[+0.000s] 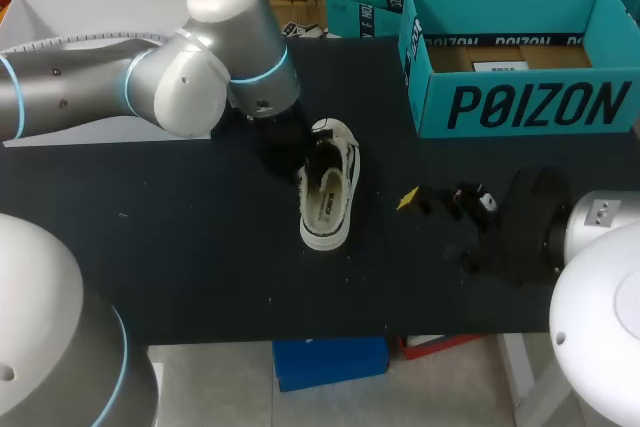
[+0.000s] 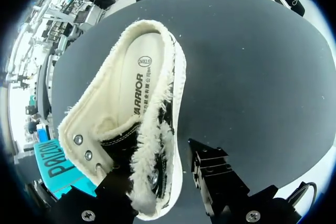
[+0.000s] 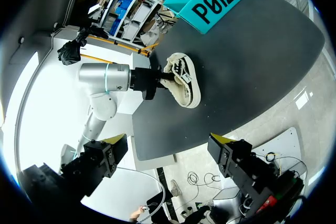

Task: Take the shoe out of the shoebox, open the shoe tongue, remove and reinsert the insole, then place the shoe into the shoebox

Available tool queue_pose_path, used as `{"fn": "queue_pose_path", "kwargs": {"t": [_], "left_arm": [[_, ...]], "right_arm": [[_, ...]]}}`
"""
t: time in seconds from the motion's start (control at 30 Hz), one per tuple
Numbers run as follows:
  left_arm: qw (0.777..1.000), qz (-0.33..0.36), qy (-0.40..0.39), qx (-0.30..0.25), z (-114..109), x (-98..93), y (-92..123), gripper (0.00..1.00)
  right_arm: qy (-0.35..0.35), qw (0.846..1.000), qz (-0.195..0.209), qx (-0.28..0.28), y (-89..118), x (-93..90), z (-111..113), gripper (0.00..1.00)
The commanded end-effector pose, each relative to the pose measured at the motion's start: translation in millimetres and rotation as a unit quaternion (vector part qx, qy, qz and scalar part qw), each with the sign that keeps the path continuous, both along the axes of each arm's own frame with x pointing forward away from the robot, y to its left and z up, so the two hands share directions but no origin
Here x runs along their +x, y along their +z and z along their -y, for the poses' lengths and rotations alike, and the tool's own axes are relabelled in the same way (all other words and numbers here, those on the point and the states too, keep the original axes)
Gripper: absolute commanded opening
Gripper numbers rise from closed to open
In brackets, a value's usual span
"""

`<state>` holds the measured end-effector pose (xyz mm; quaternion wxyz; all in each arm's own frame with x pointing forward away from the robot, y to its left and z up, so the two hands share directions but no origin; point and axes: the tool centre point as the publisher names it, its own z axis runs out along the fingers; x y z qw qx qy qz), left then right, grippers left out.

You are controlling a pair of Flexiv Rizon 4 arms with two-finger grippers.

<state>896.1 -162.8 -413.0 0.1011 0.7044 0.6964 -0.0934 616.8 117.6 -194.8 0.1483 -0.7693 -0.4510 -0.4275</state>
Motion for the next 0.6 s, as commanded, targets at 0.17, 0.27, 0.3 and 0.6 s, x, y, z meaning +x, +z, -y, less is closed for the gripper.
{"fn": "queue_pose_path", "kwargs": {"t": [0.17, 0.27, 0.3, 0.6], "left_arm": [[1.000, 0.020, 0.002, 0.009, -3.3, 1.3, -8.6, 0.00], [1.000, 0.022, 0.004, 0.011, -5.2, 2.5, -10.8, 0.00], [1.000, 0.022, 0.004, 0.012, -5.4, 2.6, -11.0, 0.00], [1.000, 0.021, 0.000, 0.001, -7.5, 4.1, 14.9, 0.00]], "right_arm": [[-0.001, 1.000, 0.004, 0.016, -6.6, -4.6, 2.0, 1.00], [-0.001, 1.000, 0.004, 0.016, -6.6, -4.6, 2.0, 1.00], [-0.001, 1.000, 0.004, 0.016, -6.6, -4.6, 2.0, 1.00], [-0.001, 1.000, 0.004, 0.016, -6.6, -4.6, 2.0, 1.00]]}}
